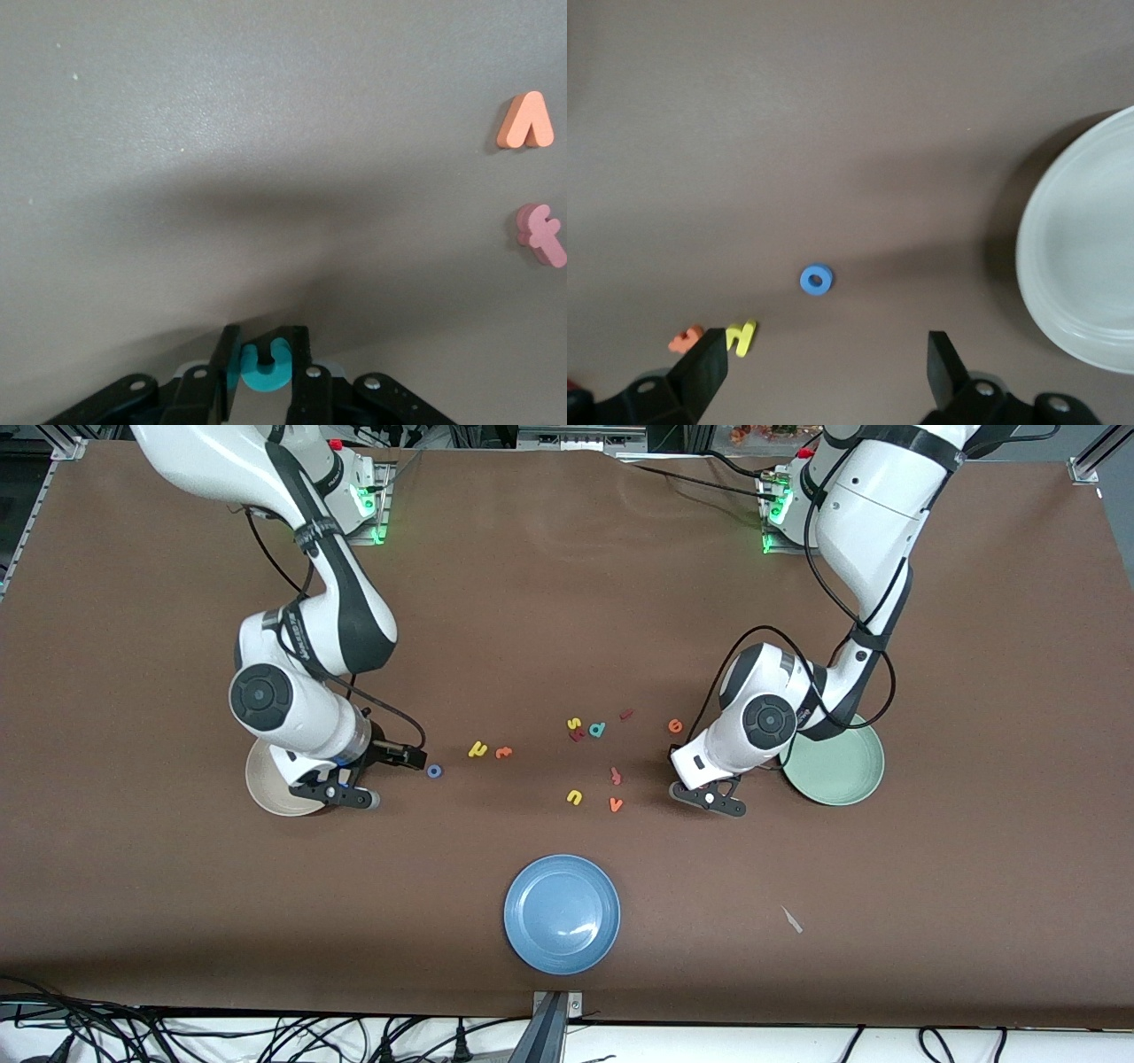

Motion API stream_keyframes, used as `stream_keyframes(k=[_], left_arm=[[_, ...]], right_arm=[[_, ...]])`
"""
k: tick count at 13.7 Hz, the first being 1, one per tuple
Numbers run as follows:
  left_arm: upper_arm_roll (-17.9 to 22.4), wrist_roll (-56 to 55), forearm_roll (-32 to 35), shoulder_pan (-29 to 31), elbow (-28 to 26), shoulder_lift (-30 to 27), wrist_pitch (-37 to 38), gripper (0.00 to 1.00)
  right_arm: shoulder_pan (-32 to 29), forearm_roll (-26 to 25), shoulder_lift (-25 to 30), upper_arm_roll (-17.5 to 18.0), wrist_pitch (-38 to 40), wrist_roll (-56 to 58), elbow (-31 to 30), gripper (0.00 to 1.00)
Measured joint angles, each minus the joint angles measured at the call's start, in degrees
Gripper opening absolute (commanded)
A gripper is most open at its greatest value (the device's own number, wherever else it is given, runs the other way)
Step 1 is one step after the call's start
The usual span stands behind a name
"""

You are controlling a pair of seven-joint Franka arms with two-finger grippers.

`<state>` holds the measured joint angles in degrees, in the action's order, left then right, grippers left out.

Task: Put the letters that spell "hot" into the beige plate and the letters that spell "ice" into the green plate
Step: 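Grasp the teal u with the left gripper while the right gripper reaches the blue o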

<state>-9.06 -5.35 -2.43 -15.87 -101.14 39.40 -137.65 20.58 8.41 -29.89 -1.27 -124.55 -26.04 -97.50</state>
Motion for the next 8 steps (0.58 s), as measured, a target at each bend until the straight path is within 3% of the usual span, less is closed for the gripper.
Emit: stream_keyframes(k=[4,8], left_arm=[[0.2,-0.1,0.0,0.5,0.2,-0.8,0.4,0.08],[0.7,5.1,0.1,5.5,2.1,-5.4,8.4,0.09]], right_arm=[[1.4,0.3,-4.3,0.1,-3.5,-0.8,0.0,1.00],[3.6,0.3,-6.5,0.1,-11.3,-2.7,-2.7,1.00]])
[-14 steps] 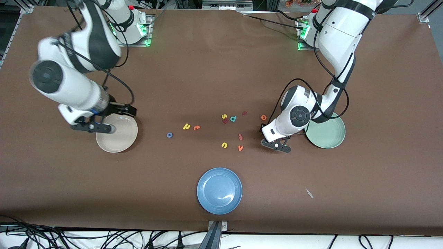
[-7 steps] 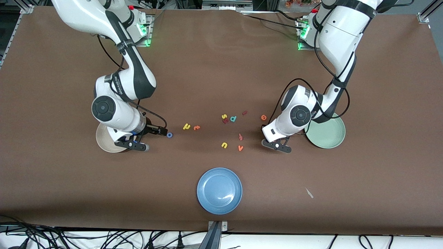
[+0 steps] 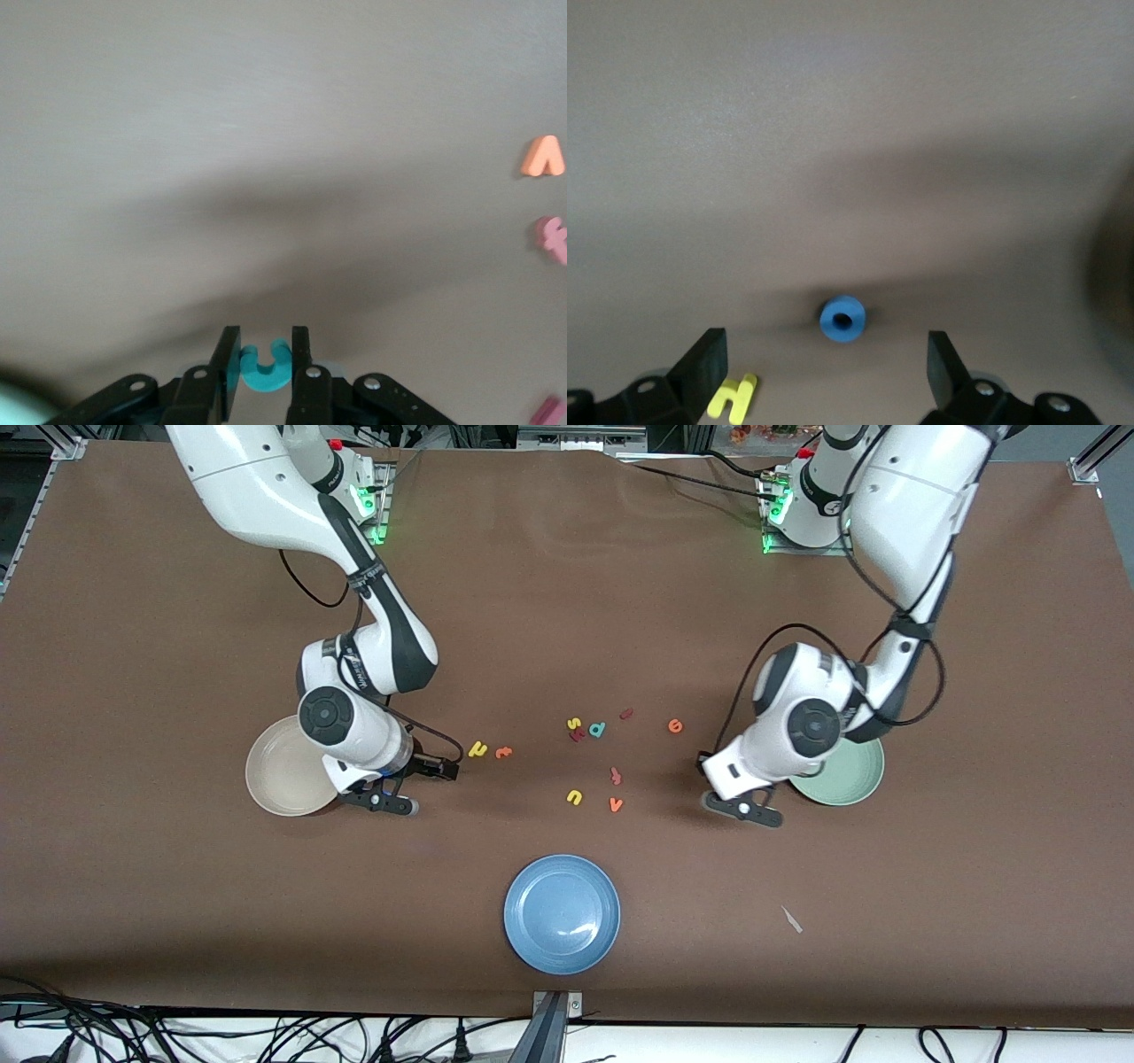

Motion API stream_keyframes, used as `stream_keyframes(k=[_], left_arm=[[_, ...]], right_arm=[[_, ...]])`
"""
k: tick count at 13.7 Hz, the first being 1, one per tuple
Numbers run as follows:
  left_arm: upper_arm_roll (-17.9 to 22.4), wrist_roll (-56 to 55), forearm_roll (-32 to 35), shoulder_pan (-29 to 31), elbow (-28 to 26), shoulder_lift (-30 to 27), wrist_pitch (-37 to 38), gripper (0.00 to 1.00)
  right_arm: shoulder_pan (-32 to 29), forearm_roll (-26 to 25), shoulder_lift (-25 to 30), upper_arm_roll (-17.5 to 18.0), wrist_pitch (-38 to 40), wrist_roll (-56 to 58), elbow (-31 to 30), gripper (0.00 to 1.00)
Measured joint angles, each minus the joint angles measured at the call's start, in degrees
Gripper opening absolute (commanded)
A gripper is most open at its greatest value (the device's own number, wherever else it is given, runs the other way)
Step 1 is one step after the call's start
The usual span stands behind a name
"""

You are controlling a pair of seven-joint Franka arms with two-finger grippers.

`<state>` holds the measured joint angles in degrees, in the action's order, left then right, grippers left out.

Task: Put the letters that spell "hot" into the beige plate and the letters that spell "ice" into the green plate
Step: 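Grasp the teal u with the left gripper while the right gripper reaches the blue o, then lower the teal u into the green plate and open the left gripper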

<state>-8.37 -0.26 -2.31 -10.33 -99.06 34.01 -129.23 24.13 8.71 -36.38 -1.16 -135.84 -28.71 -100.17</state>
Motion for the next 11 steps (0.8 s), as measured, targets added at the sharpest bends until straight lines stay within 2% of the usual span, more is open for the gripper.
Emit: stream_keyframes(k=[1,3,6,7,8,9,10,11], left_arm=[[0.1,2.5,0.0,2.2,0.2,-1.5,2.3,0.12],[0.2,8.9,0.1,7.1,0.2,-3.8,6.6,0.12],[0.3,20.0,0.1,15.4,-1.5,-3.7,8.0,0.12],[0.3,22.2,0.1,17.1,-2.3,-3.2,8.0,0.14],[0.2,23.3,0.1,18.0,-3.1,-2.6,7.9,0.28],[0.2,23.7,0.1,18.2,-3.7,-1.9,7.7,0.91],[0.0,23.7,0.1,18.2,-3.9,-1.4,7.6,1.00],[-0.3,23.7,0.1,18.0,-4.0,-1.1,7.5,1.00]], right_arm=[[0.2,0.0,-0.1,0.0,-1.4,-0.1,-1.0,1.00],[0.2,0.0,-0.1,0.0,-4.8,-0.1,-3.1,1.00],[0.3,0.0,-0.1,0.0,-7.5,0.0,-5.4,0.95],[0.6,0.0,-0.1,0.0,-7.6,0.0,-5.7,0.92],[1.2,0.0,-0.1,0.0,-7.6,0.0,-5.7,0.90],[1.7,0.0,-0.1,0.0,-7.5,0.0,-5.7,0.85],[2.1,0.0,-0.1,0.0,-7.5,0.0,-5.8,0.83],[2.2,0.0,-0.1,0.0,-7.5,0.2,-5.8,0.81]])
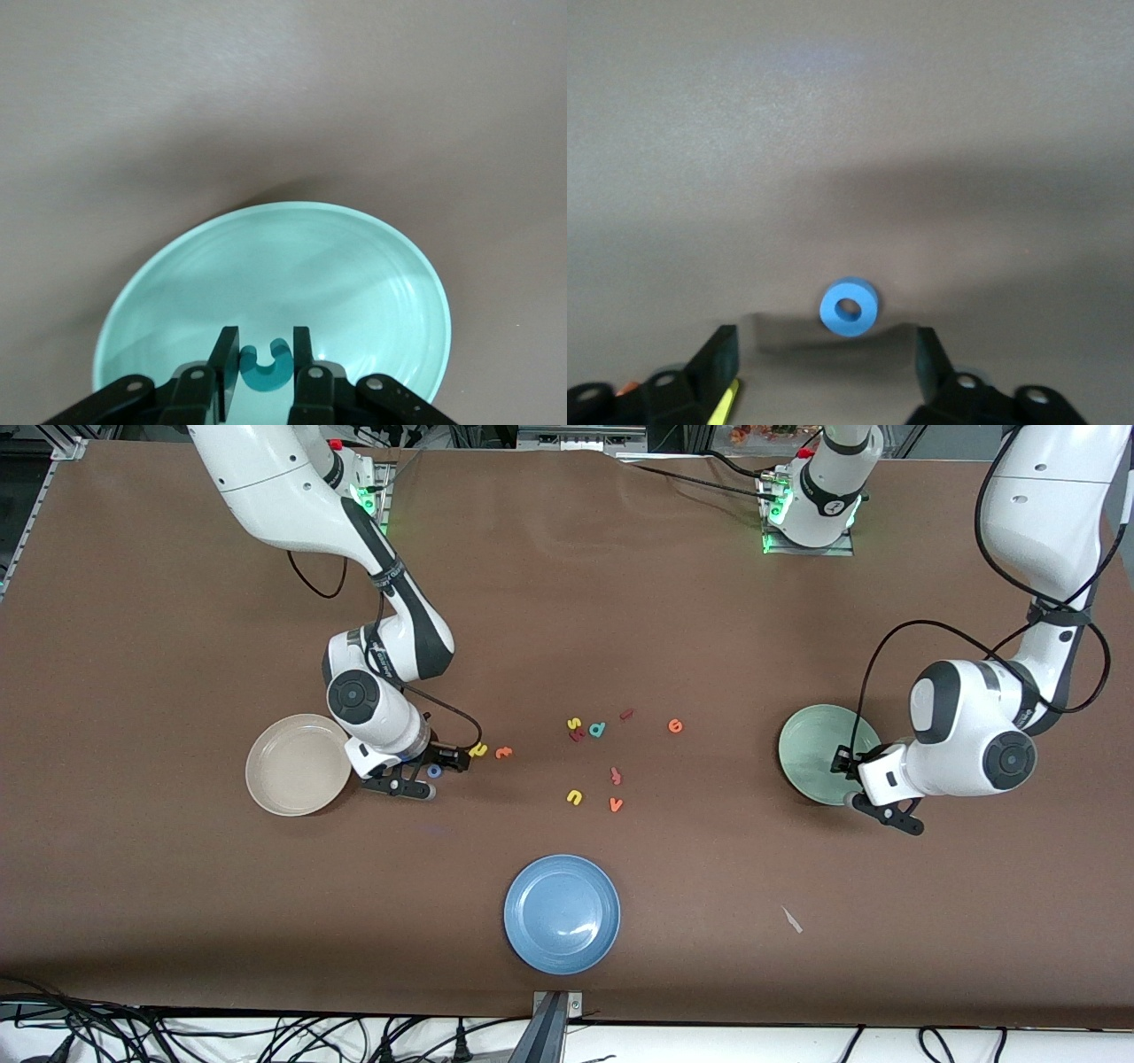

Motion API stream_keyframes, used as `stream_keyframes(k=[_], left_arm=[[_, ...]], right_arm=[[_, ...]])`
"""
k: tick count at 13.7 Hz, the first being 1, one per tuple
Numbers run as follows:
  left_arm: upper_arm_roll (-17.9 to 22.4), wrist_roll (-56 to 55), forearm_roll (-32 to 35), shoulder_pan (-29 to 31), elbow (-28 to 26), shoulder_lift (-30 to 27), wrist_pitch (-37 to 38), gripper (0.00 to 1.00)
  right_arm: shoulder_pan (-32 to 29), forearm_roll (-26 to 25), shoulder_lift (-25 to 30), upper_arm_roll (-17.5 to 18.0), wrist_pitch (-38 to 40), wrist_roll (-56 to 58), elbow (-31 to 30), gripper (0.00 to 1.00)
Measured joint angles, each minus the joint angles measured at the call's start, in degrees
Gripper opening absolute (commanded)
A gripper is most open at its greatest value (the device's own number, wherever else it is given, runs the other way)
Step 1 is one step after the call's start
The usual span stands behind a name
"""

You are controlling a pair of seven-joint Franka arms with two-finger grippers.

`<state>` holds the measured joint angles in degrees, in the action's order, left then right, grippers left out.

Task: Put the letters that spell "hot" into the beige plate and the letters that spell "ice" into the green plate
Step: 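Lower the teal u into the green plate and open the left gripper, then reach the orange e with the left gripper while the right gripper grasps the o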

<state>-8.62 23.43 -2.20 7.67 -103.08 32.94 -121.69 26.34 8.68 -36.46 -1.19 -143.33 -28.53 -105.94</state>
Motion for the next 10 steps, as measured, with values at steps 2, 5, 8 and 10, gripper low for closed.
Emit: stream_keyframes(k=[2,5,8,10], left_arm=[[-0.3,0.0,0.0,-0.3,0.0,0.0,0.0,1.00],[-1.5,-0.1,0.0,-0.6,0.1,-0.4,0.1,1.00],[-5.9,-4.8,0.0,-0.7,-0.3,-1.2,0.4,1.00],[-10.0,-12.8,0.0,-1.0,-1.1,-2.2,0.6,1.00]], right_arm=[[0.0,0.0,0.0,-0.4,0.3,1.1,0.0,0.77],[-0.2,0.0,-0.1,-0.9,0.5,2.6,0.0,0.74],[-0.2,-0.1,-0.3,-0.9,0.5,2.8,0.0,0.55],[-0.2,-0.4,-0.4,-1.0,0.6,3.1,0.0,0.46]])
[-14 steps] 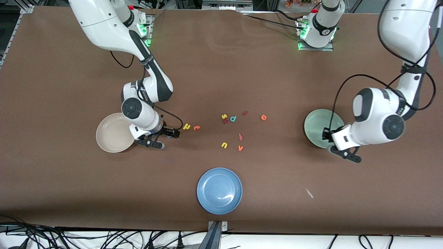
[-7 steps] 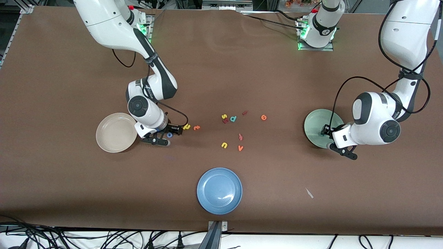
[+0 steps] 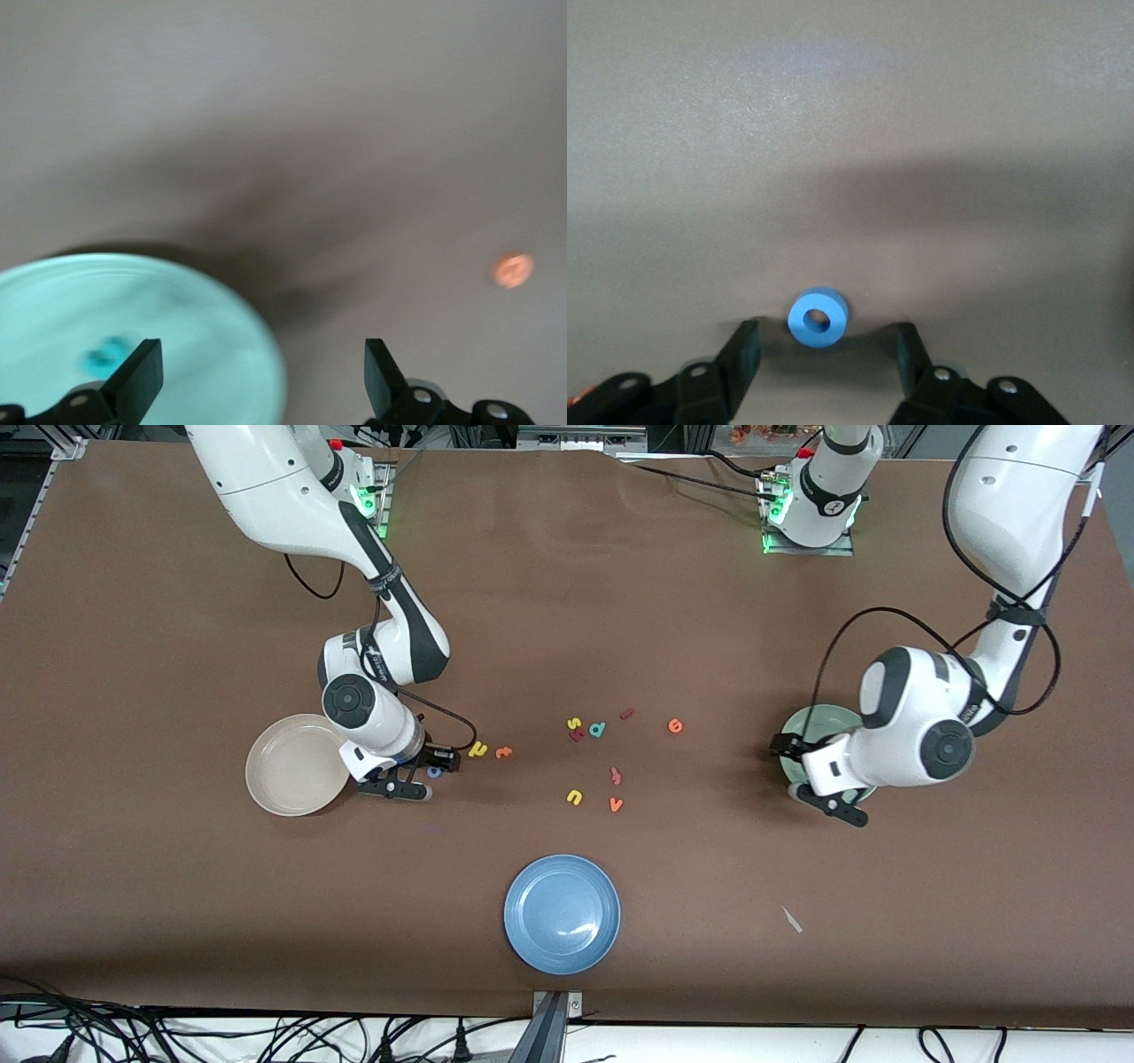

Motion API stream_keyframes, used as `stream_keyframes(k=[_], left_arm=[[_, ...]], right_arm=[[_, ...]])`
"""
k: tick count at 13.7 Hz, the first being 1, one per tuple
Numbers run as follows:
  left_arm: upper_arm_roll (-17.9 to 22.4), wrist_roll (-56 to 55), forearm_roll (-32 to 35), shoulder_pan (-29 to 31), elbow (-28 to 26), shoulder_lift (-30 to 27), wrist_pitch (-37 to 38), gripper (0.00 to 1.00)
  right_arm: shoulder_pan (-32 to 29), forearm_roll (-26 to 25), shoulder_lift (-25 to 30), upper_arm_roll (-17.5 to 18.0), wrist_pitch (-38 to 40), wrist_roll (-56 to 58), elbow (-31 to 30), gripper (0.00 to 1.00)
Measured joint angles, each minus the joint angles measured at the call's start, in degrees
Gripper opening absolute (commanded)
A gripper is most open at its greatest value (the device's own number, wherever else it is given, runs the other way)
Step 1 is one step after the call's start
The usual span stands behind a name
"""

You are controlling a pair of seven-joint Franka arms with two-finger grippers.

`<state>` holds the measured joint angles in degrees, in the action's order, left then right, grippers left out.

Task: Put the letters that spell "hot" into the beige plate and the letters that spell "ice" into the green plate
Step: 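Reach the orange e with the left gripper while the right gripper grasps the o, then place the e in the green plate while the right gripper drops the o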

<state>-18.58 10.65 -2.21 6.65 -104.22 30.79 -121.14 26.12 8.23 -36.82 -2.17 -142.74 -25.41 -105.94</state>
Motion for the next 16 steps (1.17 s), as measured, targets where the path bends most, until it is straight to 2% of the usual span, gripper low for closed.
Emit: stream_keyframes(k=[2,4,6,10,11,12,13,16], left_arm=[[-2.6,-8.8,0.0,-1.7,-0.9,-0.6,-0.1,1.00],[-2.9,-19.4,3.0,-6.4,-2.1,-0.8,-2.1,1.00],[-2.9,-27.8,5.4,-9.9,-4.4,-0.6,-7.1,1.00],[-3.0,-36.2,5.6,-12.5,-10.7,0.8,-20.8,0.98],[-3.0,-38.2,5.6,-13.4,-11.4,1.0,-21.9,0.90],[-3.0,-40.0,5.7,-14.5,-11.8,1.0,-22.2,0.76],[-3.0,-41.4,6.3,-15.3,-12.1,1.0,-22.5,0.68],[-2.8,-42.7,8.0,-15.7,-12.7,1.0,-22.7,0.65]], right_arm=[[0.0,0.0,0.0,-0.1,0.1,0.2,0.2,0.42],[0.0,-0.1,0.0,-0.1,0.3,0.4,0.3,0.38],[0.0,0.0,0.0,-0.1,0.4,0.4,0.5,0.35],[0.0,-0.1,-0.1,-0.1,0.7,0.4,0.6,0.30],[0.0,0.0,-0.1,-0.1,0.7,0.4,0.7,0.29],[0.0,0.0,0.0,-0.1,1.1,0.4,0.9,0.29],[0.0,0.0,-0.1,-0.1,1.6,0.4,1.2,0.28],[0.0,0.0,-0.5,-0.1,3.1,0.4,2.2,0.27]])
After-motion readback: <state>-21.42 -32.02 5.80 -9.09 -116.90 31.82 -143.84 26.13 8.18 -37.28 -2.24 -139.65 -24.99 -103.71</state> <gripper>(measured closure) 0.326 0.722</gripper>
